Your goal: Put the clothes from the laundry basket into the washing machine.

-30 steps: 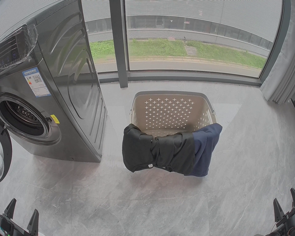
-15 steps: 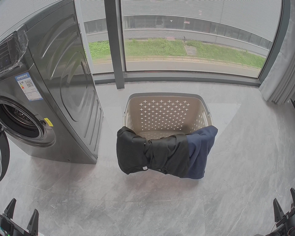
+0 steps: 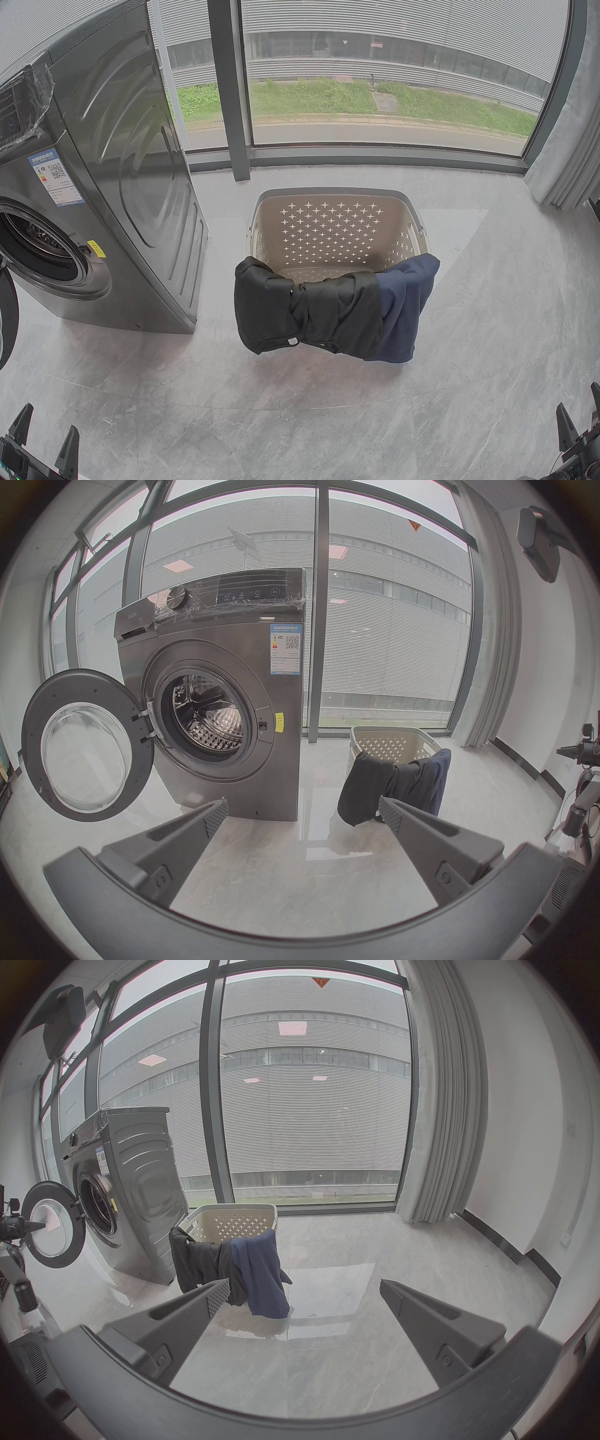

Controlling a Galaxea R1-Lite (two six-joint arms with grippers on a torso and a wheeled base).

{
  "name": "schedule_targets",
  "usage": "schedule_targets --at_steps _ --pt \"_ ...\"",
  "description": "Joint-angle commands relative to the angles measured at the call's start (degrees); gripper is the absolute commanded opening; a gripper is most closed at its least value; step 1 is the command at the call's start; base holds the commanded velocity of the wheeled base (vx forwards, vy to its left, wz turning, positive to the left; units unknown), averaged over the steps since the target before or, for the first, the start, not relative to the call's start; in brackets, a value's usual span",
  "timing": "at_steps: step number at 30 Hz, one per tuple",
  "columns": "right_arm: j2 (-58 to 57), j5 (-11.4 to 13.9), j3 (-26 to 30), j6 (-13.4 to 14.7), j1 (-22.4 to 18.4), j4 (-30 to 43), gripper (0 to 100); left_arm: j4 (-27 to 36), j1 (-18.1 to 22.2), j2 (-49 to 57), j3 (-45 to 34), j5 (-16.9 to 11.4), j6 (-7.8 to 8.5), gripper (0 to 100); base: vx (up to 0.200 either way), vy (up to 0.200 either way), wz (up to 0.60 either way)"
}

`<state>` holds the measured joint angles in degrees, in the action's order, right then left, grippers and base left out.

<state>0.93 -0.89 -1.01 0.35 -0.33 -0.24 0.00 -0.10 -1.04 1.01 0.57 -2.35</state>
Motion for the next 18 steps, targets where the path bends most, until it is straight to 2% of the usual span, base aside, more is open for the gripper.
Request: schedule_targets --at_steps 1,6,15,18 --pt "-0.4 0.0 1.0 0.0 0.0 0.0 100 0.0 0.0 0.5 -0.9 0.0 -0.02 100 0.000 0.000 0.00" --pt "-0.4 0.0 1.0 0.0 0.0 0.0 100 0.0 0.0 0.5 -0.9 0.0 -0.02 100 0.000 0.000 0.00" --pt "-0.4 0.0 1.0 0.0 0.0 0.0 100 0.0 0.0 0.5 -0.9 0.0 -0.02 100 0.000 -0.200 0.00" --pt "-0.4 0.0 1.0 0.0 0.0 0.0 100 0.0 -0.1 0.5 -0.9 0.0 -0.02 100 0.000 0.000 0.00"
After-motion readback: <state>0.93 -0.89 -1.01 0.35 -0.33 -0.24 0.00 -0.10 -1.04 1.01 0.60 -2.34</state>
